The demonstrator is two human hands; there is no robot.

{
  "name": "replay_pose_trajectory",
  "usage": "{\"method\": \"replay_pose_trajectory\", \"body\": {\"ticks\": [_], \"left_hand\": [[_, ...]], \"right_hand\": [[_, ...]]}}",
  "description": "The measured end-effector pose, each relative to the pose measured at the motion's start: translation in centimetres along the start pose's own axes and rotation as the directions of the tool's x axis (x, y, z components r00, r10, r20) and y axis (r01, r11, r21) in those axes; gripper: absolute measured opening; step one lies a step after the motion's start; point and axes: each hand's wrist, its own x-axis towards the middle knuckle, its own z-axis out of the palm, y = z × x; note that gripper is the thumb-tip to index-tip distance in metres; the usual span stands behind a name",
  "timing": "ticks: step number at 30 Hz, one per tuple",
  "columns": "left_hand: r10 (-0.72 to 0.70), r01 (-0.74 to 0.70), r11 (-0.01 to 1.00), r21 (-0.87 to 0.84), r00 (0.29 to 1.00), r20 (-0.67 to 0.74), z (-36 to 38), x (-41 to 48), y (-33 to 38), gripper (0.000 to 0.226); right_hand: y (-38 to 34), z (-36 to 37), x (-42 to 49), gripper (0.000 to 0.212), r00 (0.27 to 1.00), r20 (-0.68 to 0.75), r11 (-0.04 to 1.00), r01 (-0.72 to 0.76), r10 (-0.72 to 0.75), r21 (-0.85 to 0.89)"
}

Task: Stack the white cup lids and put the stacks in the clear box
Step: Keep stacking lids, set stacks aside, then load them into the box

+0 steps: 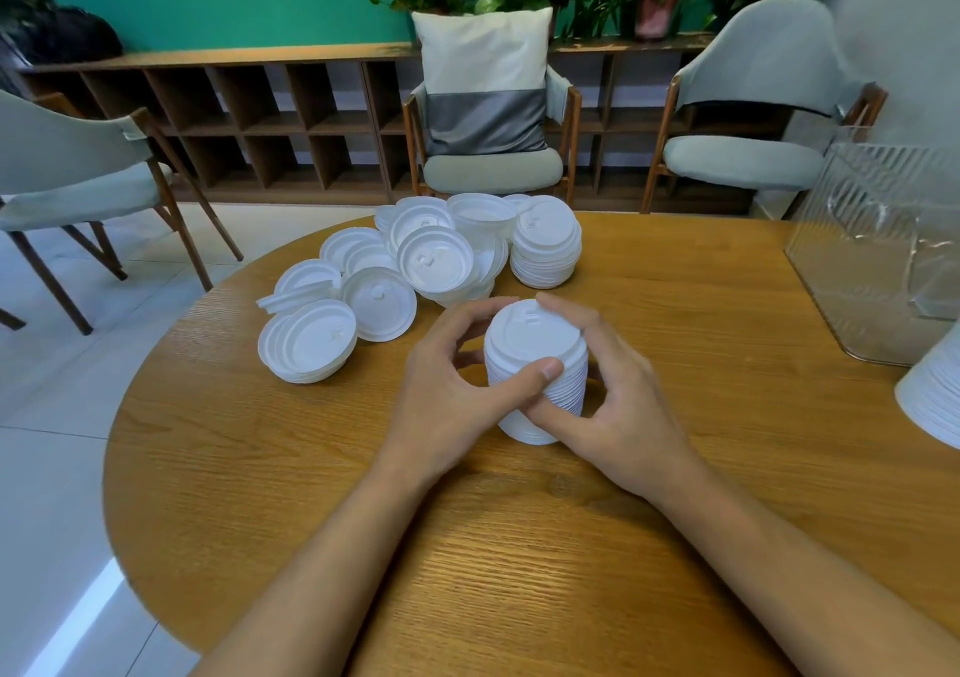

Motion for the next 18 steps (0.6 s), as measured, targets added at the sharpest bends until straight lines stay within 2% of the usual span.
{"method": "replay_pose_trajectory", "body": {"ticks": [3,8,9,11,13,14,16,18], "left_hand": [[-0.006,0.006,1.000,0.010,1.000,0.025,0.1,0.0,-0.4,0.060],[0.021,-0.027,0.997,0.075,0.997,0.075,-0.5,0.2,-0.9,0.054],[0.041,-0.049,0.993,0.108,0.997,0.069,-0.9,0.4,-1.2,0.049],[0.085,-0.068,0.968,0.243,0.994,-0.062,-1.6,0.5,-2.2,0.046],[0.092,0.040,0.876,0.481,0.965,-0.247,-2.2,0.8,-3.5,0.037],[0.067,0.123,0.803,0.583,0.953,-0.294,-2.3,0.8,-4.0,0.035],[-0.033,0.228,0.677,0.700,0.959,-0.281,-2.2,0.9,-4.7,0.040],[-0.097,0.257,0.609,0.750,0.963,-0.251,-2.0,1.0,-4.6,0.050]], "right_hand": [[0.0,-0.1,-0.1,0.073,0.999,0.026,0.999,-0.027,0.027,0.020],[0.1,0.0,-0.2,0.080,0.996,0.053,0.998,-0.070,0.070,-0.001],[0.1,0.0,-0.2,0.080,0.996,0.051,0.997,-0.071,0.072,-0.019],[0.0,-0.2,-0.1,0.081,0.996,0.044,0.996,-0.078,0.079,-0.040],[0.1,-0.4,-0.1,0.081,0.995,0.034,0.995,-0.091,0.093,-0.050],[0.2,-0.5,-0.1,0.081,0.995,0.029,0.994,-0.097,0.099,-0.052],[0.2,-0.6,-0.1,0.081,0.995,0.022,0.993,-0.100,0.102,-0.057],[0.1,-0.6,-0.1,0.081,0.994,0.024,0.993,-0.101,0.103,-0.059]]}}
